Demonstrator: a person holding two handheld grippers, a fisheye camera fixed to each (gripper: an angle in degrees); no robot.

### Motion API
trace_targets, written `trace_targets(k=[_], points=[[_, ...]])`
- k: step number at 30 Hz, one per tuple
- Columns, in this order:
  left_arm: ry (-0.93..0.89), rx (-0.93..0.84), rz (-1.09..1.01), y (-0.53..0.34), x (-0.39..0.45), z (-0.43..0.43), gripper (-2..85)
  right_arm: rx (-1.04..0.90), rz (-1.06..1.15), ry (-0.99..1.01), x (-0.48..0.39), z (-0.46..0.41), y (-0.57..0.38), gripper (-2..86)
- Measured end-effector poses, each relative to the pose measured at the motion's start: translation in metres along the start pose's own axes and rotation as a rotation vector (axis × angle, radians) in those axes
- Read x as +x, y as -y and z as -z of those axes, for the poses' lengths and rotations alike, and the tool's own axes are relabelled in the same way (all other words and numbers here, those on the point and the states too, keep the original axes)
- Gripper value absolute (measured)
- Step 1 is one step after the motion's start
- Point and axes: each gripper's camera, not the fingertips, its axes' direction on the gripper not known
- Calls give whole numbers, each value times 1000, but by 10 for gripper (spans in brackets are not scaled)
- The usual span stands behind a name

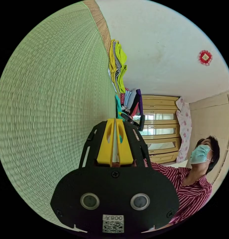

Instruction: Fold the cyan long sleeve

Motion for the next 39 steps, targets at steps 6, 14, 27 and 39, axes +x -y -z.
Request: trace_targets(k=[6, 14, 27, 39], points=[[-59, -59, 72, -59, -8, 2, 27, 28, 39, 261, -32, 22, -151, 25], [-123, -238, 129, -145, -7, -40, 86, 29, 9, 510, -53, 26, -280, 24], [-206, -139, 54, -235, 24, 19, 6, 13, 14, 523, -53, -11, -413, 39], [-321, -94, -96, -321, 74, 50, 1, 148, 80, 461, -68, -23, -520, 78]])
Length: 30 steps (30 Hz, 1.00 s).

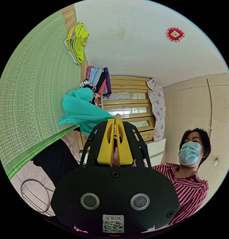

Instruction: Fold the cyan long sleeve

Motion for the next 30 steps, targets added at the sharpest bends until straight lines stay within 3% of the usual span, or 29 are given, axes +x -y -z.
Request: trace_targets(k=[7, 19, 30], points=[[-52, 64, -55, -52, 23, 12, 1, 59, 47, -44, -16, -5, -73, 93], [-104, 30, -161, -127, 61, -6, 0, 131, 269, -154, -89, -67, -134, 113], [-104, -34, -271, -174, 88, -29, 1, 149, 299, -171, -102, -118, -190, 102]])
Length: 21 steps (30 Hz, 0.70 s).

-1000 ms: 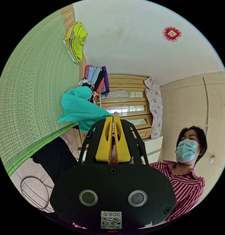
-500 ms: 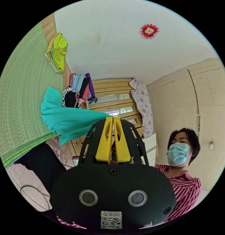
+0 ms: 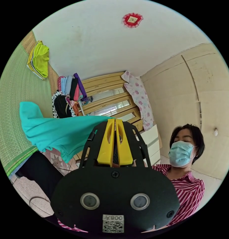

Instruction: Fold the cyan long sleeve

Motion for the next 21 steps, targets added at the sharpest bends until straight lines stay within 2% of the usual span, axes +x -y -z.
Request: trace_targets(k=[6, 12, 18, 21], points=[[39, -46, 19, -34, -3, -7, 1, -8, -13, -49, -17, -13, -32, 38], [86, 30, 22, -47, -4, 8, 1, 29, -13, -7, -21, -2, -38, 23], [107, 68, -48, -49, 12, 15, 2, 76, 66, -23, -51, 1, -26, 18], [87, 142, -80, -52, 16, 28, 2, 99, 74, -72, -62, 3, -23, 16]])
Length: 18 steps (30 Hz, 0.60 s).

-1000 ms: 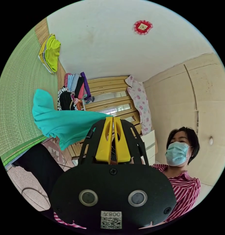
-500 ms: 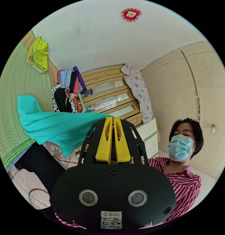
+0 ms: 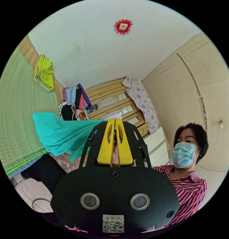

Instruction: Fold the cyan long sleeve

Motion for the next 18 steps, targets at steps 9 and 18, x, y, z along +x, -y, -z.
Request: trace_targets(k=[9, 18], points=[[113, -131, 119, -38, -40, -13, 27, 39, 58, -30, -31, 5, 13, 16], [299, -372, 175, -85, -87, -75, 82, 112, 105, 4, -65, 15, 39, 16]])
